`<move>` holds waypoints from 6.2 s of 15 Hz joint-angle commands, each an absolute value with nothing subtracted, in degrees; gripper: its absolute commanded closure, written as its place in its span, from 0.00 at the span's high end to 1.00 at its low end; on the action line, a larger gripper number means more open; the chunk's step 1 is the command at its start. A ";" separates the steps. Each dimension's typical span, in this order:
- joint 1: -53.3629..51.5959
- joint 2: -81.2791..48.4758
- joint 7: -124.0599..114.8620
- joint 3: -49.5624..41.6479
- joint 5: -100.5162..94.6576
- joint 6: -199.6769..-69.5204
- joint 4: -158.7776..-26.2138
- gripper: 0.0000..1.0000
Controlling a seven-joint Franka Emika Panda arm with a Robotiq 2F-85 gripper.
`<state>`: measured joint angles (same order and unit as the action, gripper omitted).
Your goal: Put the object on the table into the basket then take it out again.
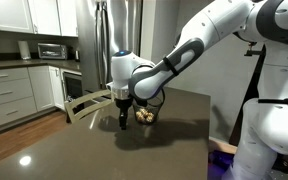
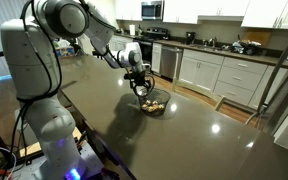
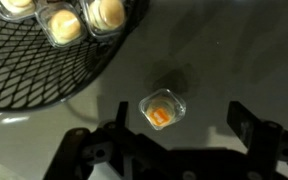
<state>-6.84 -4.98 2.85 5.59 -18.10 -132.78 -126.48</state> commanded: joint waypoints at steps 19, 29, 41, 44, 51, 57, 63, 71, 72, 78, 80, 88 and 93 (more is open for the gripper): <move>-6.88 -5.71 2.53 5.17 -19.25 -135.34 -125.27 0.07; -7.04 3.29 6.10 6.22 -17.09 -122.64 -122.89 0.08; -5.43 13.09 6.86 3.99 -14.84 -114.86 -122.53 0.08; -4.53 13.32 6.75 2.20 -11.63 -113.39 -122.65 0.08; -2.46 13.74 5.60 -0.45 -6.24 -110.42 -122.93 0.08; -1.40 14.29 5.34 -1.41 -5.28 -109.74 -123.36 0.52; -1.24 14.55 4.84 -1.48 -5.76 -109.45 -123.78 0.91; -0.65 14.31 5.30 -2.24 -4.88 -109.94 -125.65 1.00; -0.66 14.31 5.48 -2.43 -4.52 -109.91 -125.94 1.00; -0.47 14.43 6.78 -4.13 1.25 -109.99 -127.60 1.00; -0.36 14.43 6.75 -4.52 2.64 -110.25 -128.35 1.00; 1.14 14.08 5.86 -4.22 -1.06 -118.15 -133.21 1.00; 1.80 13.75 4.43 -3.83 -4.67 -127.64 -136.85 1.00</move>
